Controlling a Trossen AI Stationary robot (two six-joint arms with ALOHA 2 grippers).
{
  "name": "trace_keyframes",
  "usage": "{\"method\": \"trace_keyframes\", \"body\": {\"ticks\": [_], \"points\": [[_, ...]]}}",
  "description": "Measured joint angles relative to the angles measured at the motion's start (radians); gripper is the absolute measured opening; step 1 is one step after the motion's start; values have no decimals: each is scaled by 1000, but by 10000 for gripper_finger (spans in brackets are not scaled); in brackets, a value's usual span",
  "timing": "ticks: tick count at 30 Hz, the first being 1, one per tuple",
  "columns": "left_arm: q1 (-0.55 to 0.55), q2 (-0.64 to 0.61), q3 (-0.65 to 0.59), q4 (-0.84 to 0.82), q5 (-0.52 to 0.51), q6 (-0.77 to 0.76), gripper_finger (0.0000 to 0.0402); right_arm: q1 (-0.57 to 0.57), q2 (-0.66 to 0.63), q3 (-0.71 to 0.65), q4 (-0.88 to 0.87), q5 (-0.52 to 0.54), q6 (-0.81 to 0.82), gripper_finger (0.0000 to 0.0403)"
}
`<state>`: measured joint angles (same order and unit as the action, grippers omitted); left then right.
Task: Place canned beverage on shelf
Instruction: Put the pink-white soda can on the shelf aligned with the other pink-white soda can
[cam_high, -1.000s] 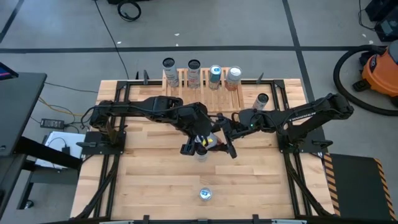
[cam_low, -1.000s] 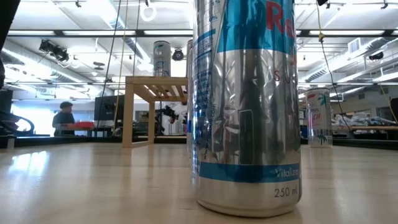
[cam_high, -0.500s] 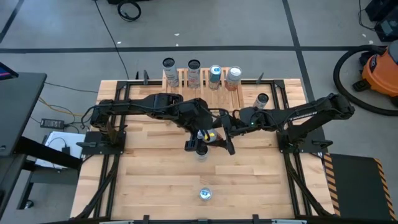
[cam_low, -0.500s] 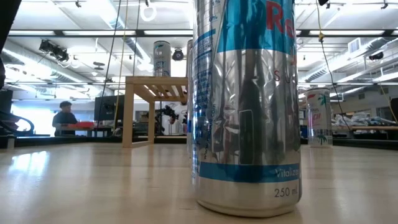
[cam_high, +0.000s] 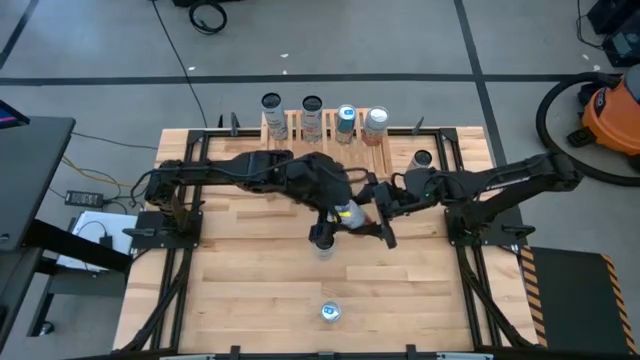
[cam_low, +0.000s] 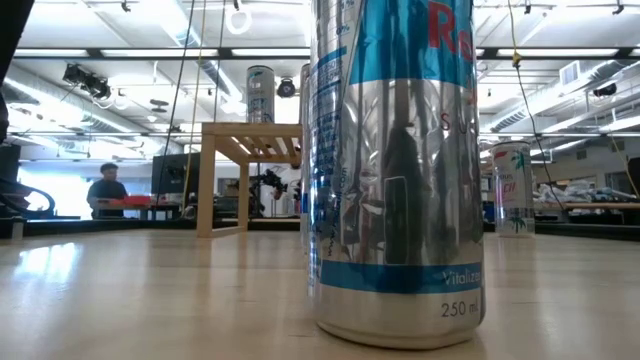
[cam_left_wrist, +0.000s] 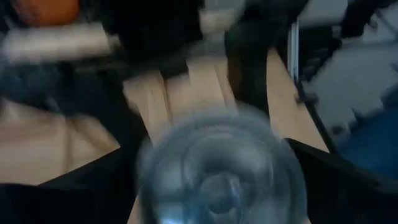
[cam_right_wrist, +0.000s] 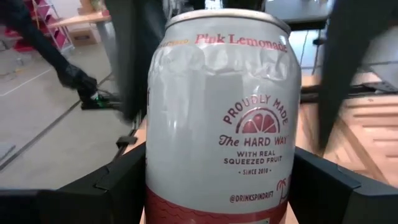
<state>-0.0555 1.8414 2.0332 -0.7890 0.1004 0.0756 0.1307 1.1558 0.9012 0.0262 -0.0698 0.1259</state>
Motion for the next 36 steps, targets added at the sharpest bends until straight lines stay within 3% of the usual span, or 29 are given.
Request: {"method": "trace_keyframes", "body": {"ticks": [13, 20, 30, 36], "points": [[111, -134, 3, -30, 11, -65, 373, -22, -73, -1, -101, 52, -106, 313], [146, -173, 2, -131, 14, -72, 373, -111, -92, -1, -114, 212, -172, 314], [155, -222, 3, -239, 15, -71, 373, -333, -127, 0, -178, 103, -182, 315], [156, -265, 1, -297, 14, -73, 373, -395, -137, 0, -190, 55, -182, 315]]}}
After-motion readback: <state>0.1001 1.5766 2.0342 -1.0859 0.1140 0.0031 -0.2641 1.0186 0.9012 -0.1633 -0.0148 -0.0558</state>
